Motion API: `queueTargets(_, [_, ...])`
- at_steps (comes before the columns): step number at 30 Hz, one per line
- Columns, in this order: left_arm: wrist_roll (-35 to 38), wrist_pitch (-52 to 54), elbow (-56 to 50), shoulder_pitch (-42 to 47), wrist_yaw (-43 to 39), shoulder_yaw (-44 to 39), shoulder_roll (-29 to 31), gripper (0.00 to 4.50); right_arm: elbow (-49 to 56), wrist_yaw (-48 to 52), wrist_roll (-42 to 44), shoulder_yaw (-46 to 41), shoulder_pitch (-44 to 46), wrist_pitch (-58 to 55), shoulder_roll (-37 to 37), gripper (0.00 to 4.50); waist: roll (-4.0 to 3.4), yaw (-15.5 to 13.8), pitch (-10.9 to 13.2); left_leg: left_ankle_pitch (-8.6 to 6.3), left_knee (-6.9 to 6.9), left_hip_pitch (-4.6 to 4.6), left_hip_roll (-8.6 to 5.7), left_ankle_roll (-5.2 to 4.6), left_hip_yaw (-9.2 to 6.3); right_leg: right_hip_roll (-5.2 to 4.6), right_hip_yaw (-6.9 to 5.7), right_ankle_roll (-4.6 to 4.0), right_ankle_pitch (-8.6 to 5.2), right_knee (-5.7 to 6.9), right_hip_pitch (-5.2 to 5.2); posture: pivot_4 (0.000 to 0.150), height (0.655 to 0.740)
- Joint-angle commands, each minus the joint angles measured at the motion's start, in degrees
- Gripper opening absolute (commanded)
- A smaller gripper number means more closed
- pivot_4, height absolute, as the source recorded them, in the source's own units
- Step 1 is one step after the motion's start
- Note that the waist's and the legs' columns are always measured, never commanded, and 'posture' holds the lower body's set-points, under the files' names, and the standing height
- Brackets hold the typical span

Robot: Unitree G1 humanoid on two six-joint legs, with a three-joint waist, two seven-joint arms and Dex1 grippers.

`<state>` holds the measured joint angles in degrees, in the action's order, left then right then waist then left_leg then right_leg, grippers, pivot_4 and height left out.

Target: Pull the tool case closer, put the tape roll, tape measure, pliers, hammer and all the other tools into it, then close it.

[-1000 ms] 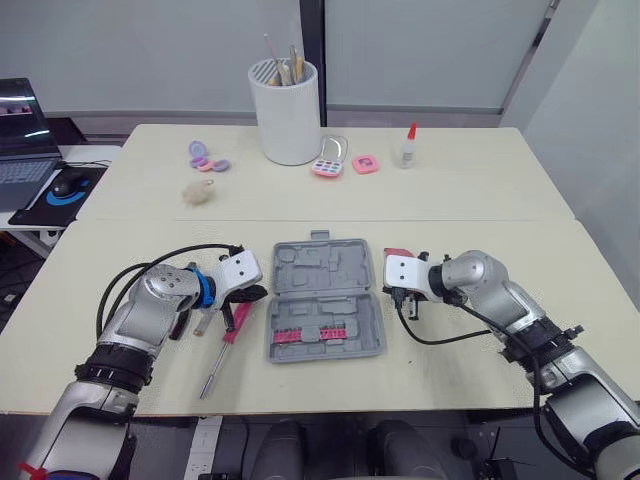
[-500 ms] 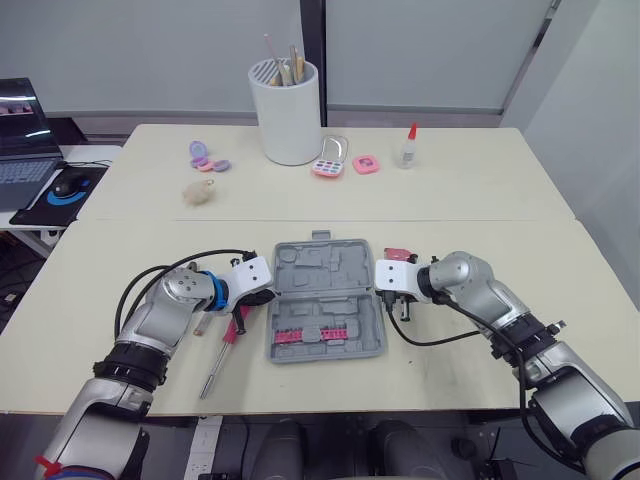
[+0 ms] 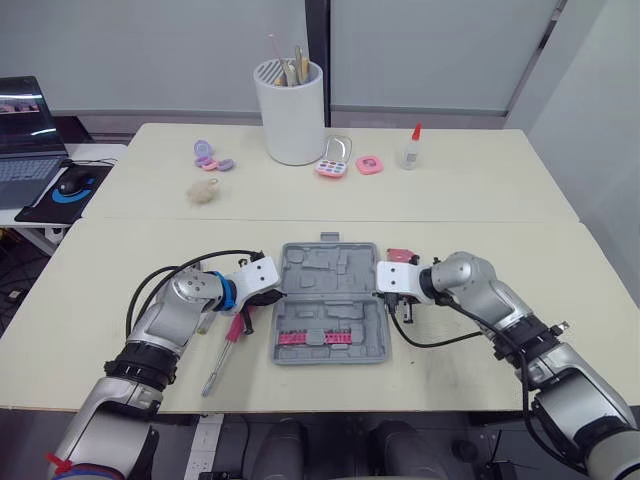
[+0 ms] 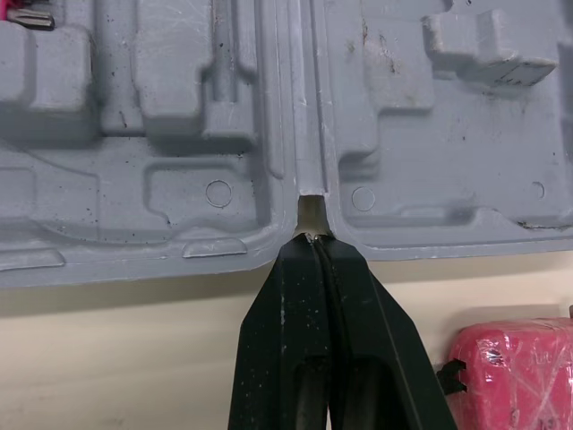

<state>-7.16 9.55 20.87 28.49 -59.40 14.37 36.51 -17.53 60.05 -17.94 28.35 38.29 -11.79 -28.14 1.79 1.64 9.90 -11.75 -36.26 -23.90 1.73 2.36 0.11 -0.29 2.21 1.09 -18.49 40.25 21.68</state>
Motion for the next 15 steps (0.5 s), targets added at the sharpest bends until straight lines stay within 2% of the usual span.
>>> queueTargets(1, [0.50, -1.42, -2.73, 0.11, -1.84, 2.22, -1.66, 0.00, 5.01, 1.43, 0.69, 0.61, -1.45, -0.19, 0.39, 0.01, 0.01, 0.00, -0.01, 0.00, 0.00, 0.00, 0.00, 0.00, 0.00, 0.00, 0.00, 0.00, 0.00, 0.00, -0.01, 0.150, 0.7400])
queueTargets(15, [1.28, 2.21, -13.52, -6.16, -5.89, 4.57, -1.11, 0.00, 20.67, 3.37, 2.28, -0.13, -11.27, -9.14, -1.72, 0.01, 0.02, 0.02, -0.05, 0.00, -0.01, 0.06, 0.00, 0.00, -0.07, 0.02, 0.00, 0.00, 0.00, -0.11, -0.17, 0.150, 0.7400])
